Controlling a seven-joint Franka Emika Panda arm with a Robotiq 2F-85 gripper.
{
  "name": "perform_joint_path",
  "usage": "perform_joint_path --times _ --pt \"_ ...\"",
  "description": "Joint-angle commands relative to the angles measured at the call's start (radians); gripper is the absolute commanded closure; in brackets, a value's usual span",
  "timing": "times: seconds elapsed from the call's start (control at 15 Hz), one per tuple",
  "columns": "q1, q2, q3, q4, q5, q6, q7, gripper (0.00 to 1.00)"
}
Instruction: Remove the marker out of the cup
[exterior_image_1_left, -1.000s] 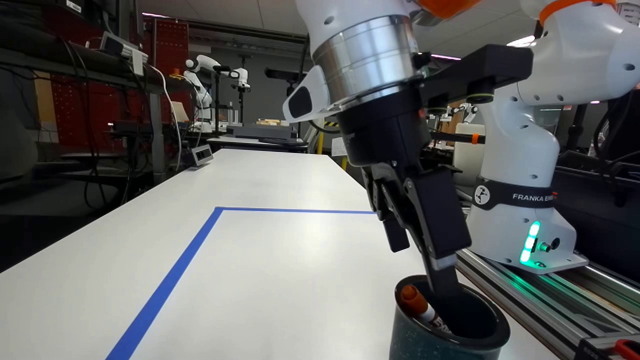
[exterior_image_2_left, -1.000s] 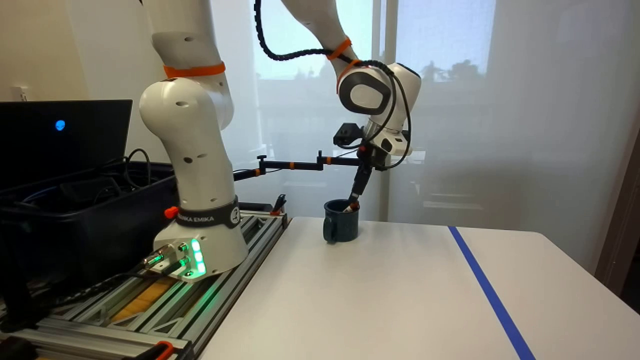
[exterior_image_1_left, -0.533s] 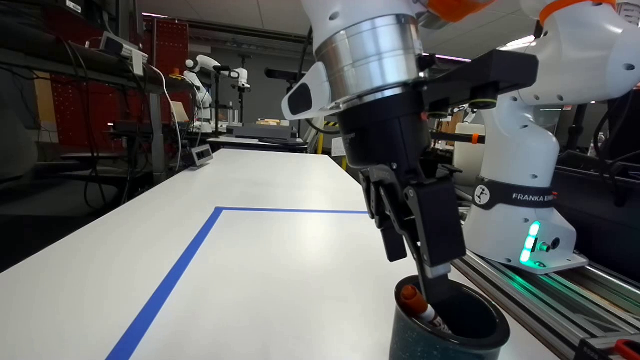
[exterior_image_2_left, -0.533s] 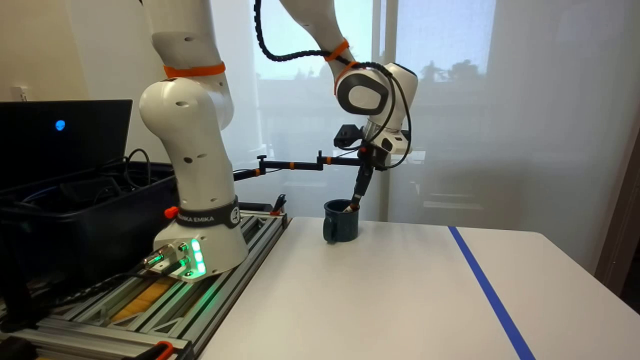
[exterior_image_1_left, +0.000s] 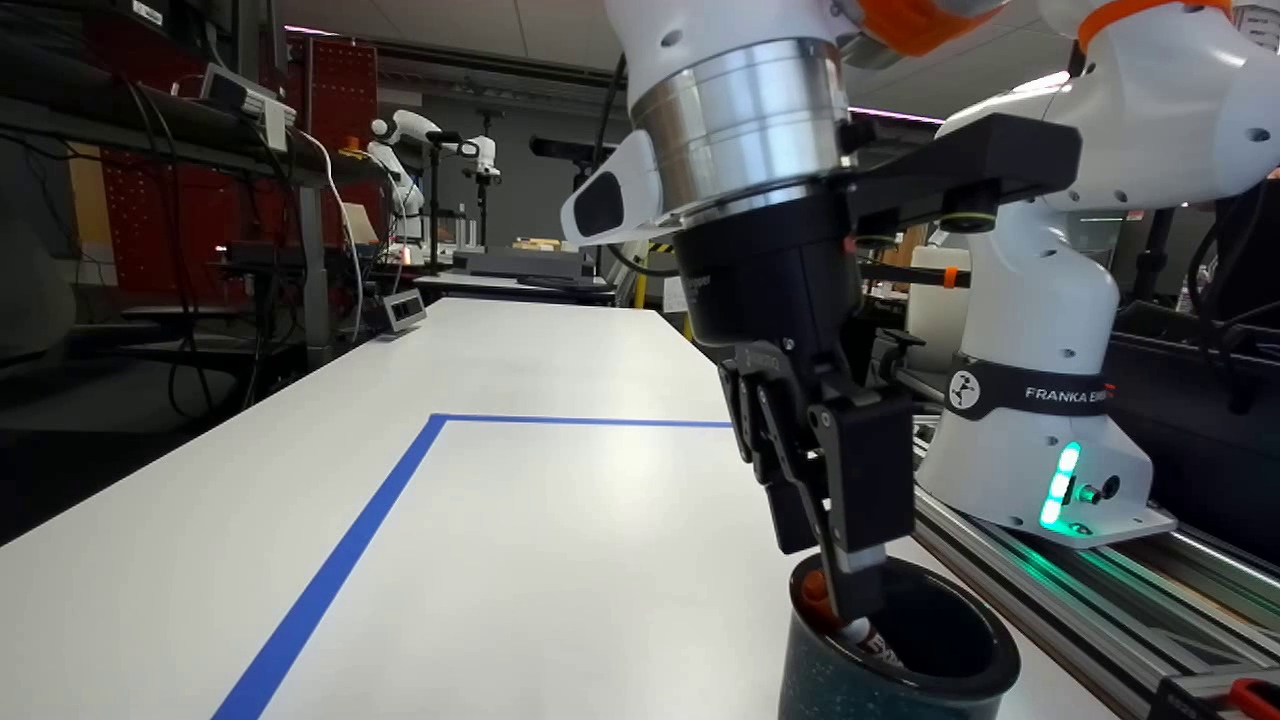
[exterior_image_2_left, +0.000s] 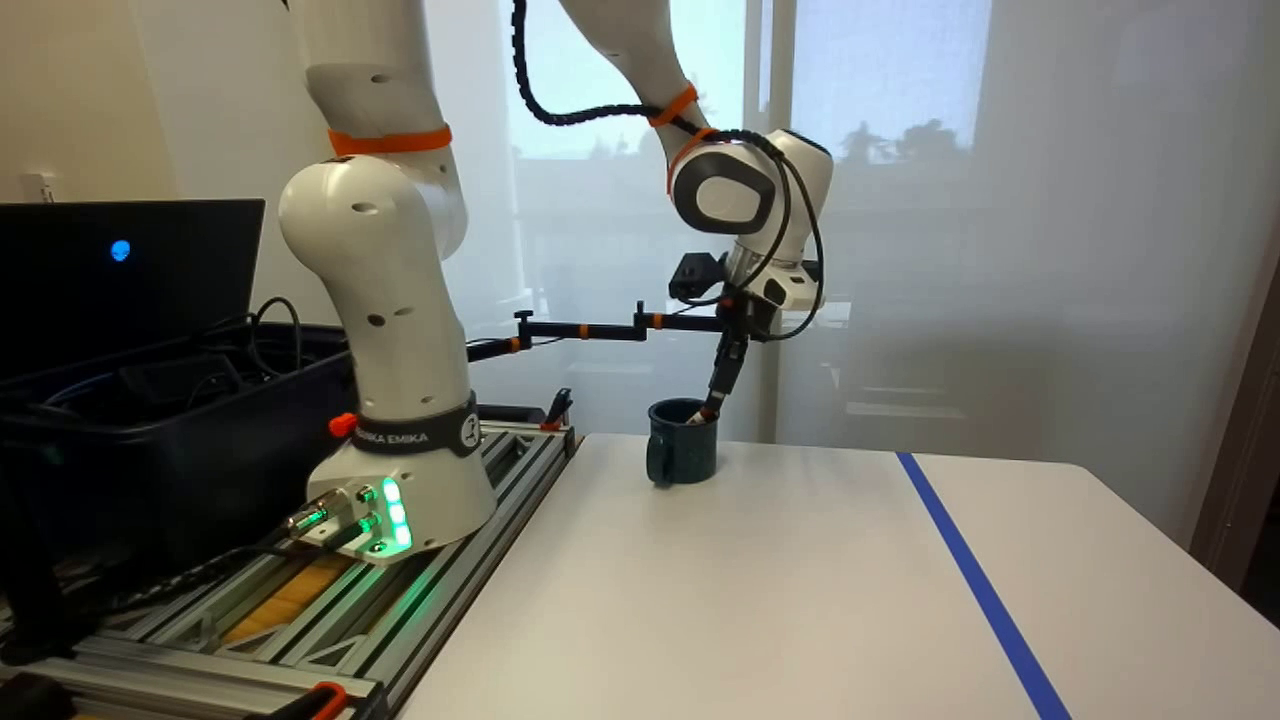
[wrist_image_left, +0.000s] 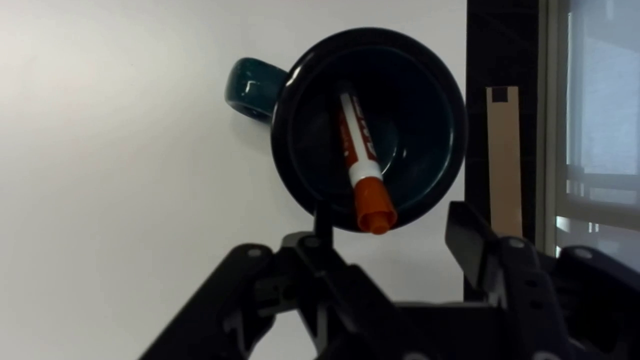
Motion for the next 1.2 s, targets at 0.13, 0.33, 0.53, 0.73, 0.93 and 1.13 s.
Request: perform_joint_path --times 0.13,0.33,0.53,0.73,0.93,1.13 --pt "-0.004 -0.002 -0.004 -0.017 0.009 0.036 -0.018 0.48" --pt "-0.005 0.003 -0.007 -0.018 0.016 0.04 -0.026 0.48" --pt "-0.007 0.01 -0.008 -0.018 0.023 0.041 -0.034 0.47" --pt "-0.007 0.021 -0.008 -0.019 0.031 0.042 -0.039 0.47" --pt "-0.008 0.031 -0.007 -0.019 0.035 0.043 -0.042 0.5" --pt "-0.009 0.036 -0.007 -0.017 0.033 0.043 -0.042 0.58"
